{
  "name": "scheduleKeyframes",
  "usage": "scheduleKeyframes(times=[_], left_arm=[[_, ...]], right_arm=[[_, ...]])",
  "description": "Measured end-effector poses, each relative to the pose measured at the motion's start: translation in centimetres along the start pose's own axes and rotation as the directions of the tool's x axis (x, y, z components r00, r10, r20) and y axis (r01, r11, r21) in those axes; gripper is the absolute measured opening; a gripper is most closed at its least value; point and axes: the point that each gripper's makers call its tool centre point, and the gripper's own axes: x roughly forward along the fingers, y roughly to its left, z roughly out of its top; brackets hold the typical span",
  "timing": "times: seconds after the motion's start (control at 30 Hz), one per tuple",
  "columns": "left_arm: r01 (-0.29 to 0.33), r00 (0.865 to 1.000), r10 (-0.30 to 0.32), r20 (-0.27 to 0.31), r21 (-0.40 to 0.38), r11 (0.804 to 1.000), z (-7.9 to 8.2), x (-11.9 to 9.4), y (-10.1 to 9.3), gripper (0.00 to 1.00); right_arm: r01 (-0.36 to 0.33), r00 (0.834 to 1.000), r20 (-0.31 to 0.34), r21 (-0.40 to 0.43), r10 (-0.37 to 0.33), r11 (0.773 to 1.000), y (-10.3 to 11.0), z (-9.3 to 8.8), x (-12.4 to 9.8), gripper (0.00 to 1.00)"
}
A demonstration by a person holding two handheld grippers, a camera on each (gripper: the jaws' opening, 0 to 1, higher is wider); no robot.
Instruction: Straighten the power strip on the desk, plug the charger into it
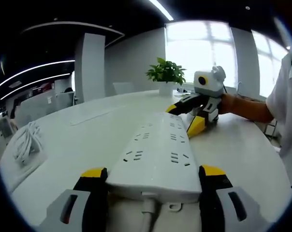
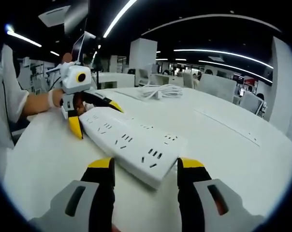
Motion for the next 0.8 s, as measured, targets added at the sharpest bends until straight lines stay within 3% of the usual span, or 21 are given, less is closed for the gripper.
scheduleKeyframes(times=[0.8], left_arm=[[0.054,0.999,-0.054,0.0,0.024,0.998,0.0,0.3,0.03,0.78]], right_arm=[[0.048,0.999,-0.023,0.028,-0.047,0.998,0.43,-0.46,-0.95,0.46]])
